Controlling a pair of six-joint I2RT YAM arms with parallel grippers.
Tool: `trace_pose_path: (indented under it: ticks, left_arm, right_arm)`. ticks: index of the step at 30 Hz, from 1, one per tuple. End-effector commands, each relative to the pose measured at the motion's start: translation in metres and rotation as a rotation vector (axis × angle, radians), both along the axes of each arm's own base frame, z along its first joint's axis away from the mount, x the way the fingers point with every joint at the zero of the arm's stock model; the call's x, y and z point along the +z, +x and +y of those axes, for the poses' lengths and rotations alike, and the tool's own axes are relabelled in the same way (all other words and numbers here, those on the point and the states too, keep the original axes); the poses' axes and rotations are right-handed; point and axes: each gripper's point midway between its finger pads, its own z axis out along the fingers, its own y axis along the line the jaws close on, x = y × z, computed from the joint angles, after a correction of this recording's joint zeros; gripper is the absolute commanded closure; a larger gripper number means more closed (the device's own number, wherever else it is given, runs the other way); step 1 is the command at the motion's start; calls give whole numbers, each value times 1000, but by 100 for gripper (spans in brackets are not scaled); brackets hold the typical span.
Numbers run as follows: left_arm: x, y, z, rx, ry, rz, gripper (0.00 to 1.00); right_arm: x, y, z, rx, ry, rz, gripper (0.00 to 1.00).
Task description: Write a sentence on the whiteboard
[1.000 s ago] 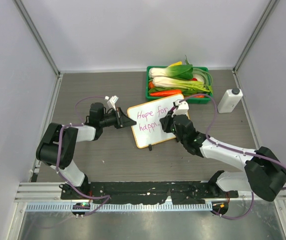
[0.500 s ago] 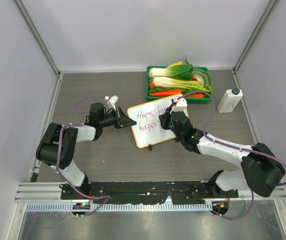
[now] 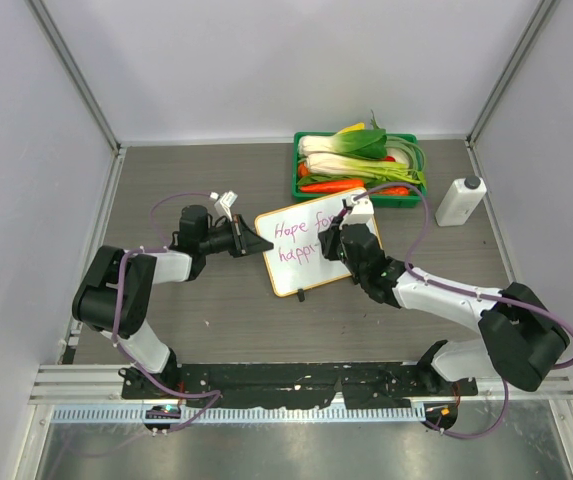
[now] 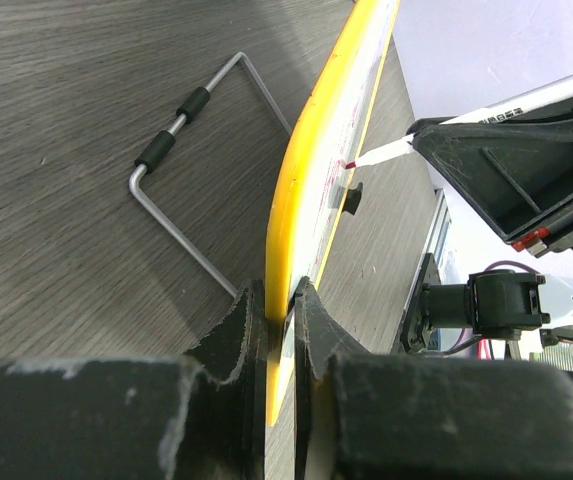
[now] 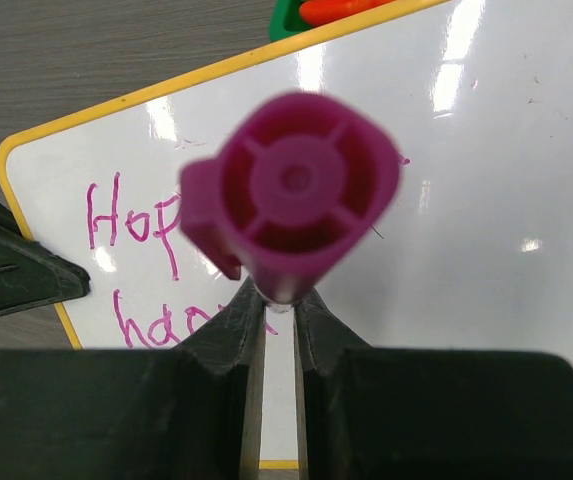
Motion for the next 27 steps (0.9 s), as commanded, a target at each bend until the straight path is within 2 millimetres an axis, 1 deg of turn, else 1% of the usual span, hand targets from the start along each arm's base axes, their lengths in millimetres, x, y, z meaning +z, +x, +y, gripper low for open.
trace_pose_path:
  ticks: [1, 15, 24, 27]
  left_arm:
    - [-51, -3, 20, 86, 157, 91, 100]
    - [-52, -3, 20, 83, 156, 93, 100]
    - [-51, -3, 19, 83, 154, 91, 100]
    - [-51, -3, 19, 83, 154, 91, 100]
  right_arm:
    - [-6, -2, -2, 1, -1, 12, 99]
    - [-33, -21, -5, 42, -23, 90, 99]
    - [-37, -33, -2, 86, -8, 115, 99]
    - [-32, -34, 0, 93, 6, 108, 98]
